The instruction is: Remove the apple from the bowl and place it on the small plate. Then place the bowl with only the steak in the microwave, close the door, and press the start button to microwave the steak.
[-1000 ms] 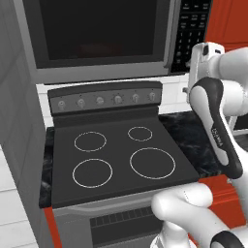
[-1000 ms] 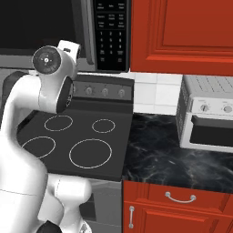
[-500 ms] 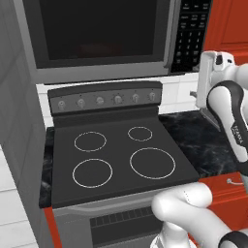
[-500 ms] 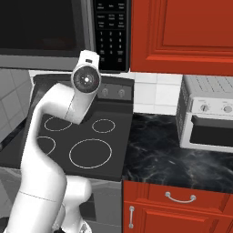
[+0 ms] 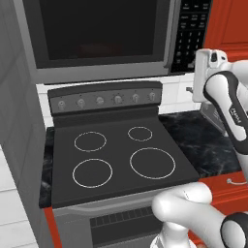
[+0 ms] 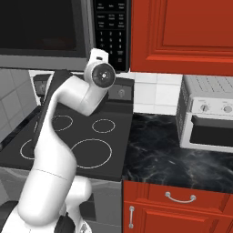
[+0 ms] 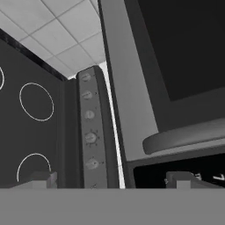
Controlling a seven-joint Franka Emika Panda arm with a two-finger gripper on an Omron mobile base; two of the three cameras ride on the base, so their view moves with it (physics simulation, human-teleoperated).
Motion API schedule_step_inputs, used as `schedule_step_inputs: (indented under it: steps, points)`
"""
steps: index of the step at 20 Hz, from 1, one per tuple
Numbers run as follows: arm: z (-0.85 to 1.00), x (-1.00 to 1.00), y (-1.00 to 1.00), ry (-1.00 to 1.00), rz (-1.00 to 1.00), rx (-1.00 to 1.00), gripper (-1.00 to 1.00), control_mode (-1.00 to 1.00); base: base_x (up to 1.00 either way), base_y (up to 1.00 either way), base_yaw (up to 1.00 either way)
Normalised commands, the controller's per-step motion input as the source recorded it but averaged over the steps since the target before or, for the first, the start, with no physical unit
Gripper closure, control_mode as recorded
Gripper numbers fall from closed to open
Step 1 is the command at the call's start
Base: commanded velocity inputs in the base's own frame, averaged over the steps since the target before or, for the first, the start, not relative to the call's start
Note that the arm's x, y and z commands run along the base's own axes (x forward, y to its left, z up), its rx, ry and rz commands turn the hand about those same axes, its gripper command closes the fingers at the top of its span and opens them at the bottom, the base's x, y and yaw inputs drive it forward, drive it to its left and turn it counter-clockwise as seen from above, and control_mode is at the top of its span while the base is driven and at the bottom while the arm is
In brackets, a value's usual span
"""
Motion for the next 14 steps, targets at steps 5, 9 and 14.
schedule_step_inputs:
  steps: [5, 9, 14]
  points:
    - [-0.01, 0.36, -0.08, 0.0, 0.0, 0.0, -1.0, -1.0, 0.0, 0.0, 0.0]
    - [-0.12, 0.44, 0.0, 0.0, 0.0, 0.0, -1.0, -1.0, 0.0, 0.0, 0.0]
    - [-0.14, 0.46, 0.0, 0.0, 0.0, 0.0, -1.0, -1.0, 0.0, 0.0, 0.0]
